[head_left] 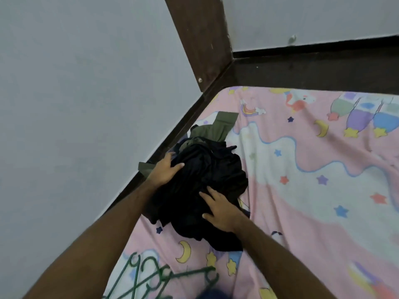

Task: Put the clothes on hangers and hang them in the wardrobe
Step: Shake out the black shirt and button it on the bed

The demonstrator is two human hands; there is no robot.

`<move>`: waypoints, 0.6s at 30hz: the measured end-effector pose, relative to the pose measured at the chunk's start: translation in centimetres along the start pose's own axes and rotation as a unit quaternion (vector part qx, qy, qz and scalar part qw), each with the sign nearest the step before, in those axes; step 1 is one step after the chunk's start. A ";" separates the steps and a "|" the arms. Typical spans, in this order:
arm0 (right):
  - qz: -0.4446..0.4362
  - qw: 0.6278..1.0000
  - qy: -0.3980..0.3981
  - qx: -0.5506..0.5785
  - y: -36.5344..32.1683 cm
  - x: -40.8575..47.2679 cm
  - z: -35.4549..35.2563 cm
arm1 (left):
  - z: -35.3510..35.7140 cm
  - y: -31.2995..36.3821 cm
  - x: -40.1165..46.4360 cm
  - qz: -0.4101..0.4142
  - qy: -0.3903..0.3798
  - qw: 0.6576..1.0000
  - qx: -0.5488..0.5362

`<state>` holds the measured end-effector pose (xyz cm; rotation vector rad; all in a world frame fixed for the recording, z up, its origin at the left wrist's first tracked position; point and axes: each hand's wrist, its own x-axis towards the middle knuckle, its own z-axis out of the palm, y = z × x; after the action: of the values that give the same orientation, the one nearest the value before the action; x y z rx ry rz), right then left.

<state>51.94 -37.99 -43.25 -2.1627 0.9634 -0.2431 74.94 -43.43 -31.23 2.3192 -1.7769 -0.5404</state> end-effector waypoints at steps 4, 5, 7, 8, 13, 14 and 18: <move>0.022 0.997 0.077 -0.017 0.3 1.5 5.4 | 4.1 -3.3 1.9 0.080 0.062 0.994 -0.038; 0.020 0.995 0.099 -0.015 0.3 1.5 5.9 | 4.8 -3.9 1.6 0.103 0.087 0.990 -0.050; 0.025 0.992 0.122 0.038 0.0 1.3 5.9 | 5.6 -4.2 -0.1 0.169 0.132 0.975 -0.059; 0.043 0.986 0.128 0.102 -0.6 0.8 5.3 | 5.7 -4.0 -1.3 0.202 0.151 0.966 -0.061; 0.141 0.812 0.264 0.502 -6.8 -5.1 2.7 | 5.2 -1.2 -11.5 0.384 0.109 0.914 -0.073; 0.134 0.790 0.273 0.532 -8.2 -6.8 2.4 | 5.5 -1.0 -14.0 0.426 0.078 0.899 -0.068; 0.154 0.777 0.366 0.489 -14.6 -12.7 2.3 | 6.2 -0.8 -23.7 0.533 -0.003 0.844 -0.058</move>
<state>52.34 -21.30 -33.16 -0.8927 1.1961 -1.1901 68.01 -19.96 -32.92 0.9261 -2.5197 -0.4027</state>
